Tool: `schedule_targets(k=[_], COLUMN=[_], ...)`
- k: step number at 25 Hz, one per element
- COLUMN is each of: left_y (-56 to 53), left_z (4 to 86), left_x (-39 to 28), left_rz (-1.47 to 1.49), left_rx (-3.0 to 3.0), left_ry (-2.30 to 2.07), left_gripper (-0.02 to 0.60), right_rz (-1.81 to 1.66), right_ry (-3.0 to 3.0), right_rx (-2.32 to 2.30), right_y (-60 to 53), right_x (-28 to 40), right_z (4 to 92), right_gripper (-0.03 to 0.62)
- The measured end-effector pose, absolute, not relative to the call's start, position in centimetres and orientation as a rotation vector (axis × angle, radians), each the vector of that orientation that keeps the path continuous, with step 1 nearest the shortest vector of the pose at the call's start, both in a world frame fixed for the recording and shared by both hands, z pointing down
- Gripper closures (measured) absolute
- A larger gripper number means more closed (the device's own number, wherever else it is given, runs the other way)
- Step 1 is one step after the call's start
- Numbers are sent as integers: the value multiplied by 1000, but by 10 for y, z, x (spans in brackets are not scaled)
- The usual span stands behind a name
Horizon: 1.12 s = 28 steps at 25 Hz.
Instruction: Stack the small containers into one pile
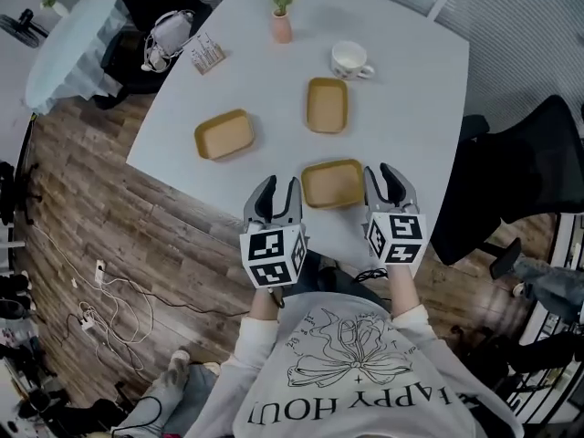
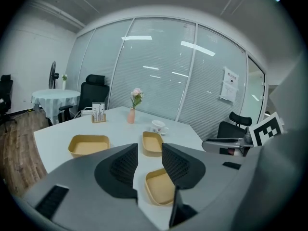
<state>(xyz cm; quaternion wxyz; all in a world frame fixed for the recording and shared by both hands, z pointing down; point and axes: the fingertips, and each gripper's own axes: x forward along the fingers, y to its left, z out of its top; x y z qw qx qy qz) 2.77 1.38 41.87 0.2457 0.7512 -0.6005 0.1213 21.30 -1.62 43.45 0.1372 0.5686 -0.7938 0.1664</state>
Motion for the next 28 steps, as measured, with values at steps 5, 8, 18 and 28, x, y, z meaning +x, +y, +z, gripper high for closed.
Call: schedule_targets(k=[5, 8, 18, 28], left_y=[-5, -10, -9, -4], left_z=[445, 463, 516, 551], left_x=[39, 41, 46, 49], left_rz=[388, 425, 525, 607], left_rx=[2042, 2019, 1951, 1899], left_ry=[-1548, -1509, -1392, -1314], left_gripper=[436, 434, 434, 434], right_rz=[531, 553, 642, 716], right_ry=[-2227, -2197, -2108, -2038], right_rx=[1648, 1638, 1586, 1552], right_y=[-28, -33, -34, -32], right_x=[222, 224, 220, 218], right_z=[458, 471, 518, 551], right_gripper=[457, 457, 457, 457])
